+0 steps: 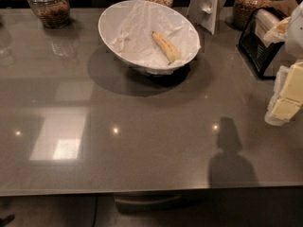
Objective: Pick banana from white bowl
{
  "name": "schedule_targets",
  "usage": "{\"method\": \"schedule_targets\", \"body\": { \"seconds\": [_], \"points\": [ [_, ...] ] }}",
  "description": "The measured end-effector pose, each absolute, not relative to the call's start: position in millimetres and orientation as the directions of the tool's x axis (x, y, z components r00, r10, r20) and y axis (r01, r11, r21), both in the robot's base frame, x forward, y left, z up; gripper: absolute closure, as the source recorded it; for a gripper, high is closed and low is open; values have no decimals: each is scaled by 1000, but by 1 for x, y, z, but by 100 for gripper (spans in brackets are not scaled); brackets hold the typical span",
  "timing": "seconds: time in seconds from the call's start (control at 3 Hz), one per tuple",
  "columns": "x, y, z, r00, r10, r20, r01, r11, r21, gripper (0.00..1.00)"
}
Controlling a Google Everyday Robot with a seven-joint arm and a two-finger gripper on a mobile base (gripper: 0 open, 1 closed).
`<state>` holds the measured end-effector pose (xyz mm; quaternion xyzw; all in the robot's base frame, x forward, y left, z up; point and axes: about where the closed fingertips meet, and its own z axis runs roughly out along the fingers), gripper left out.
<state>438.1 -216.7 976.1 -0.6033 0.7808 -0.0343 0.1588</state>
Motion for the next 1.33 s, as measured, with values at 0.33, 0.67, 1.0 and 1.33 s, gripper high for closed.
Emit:
{"method": "schedule_targets", "body": {
  "seconds": [0.33, 0.67, 1.0, 1.33],
  "points": [
    [438, -217, 976, -221, -953, -207, -931, 270, -245, 0],
    [456, -206, 980, -207, -933, -294, -924, 285, -256, 0],
    [494, -186, 989, -183, -879, -441, -910, 321, -263, 0],
    [540, -162, 997, -176, -801, -572, -898, 368, -240, 0]
  ]
}}
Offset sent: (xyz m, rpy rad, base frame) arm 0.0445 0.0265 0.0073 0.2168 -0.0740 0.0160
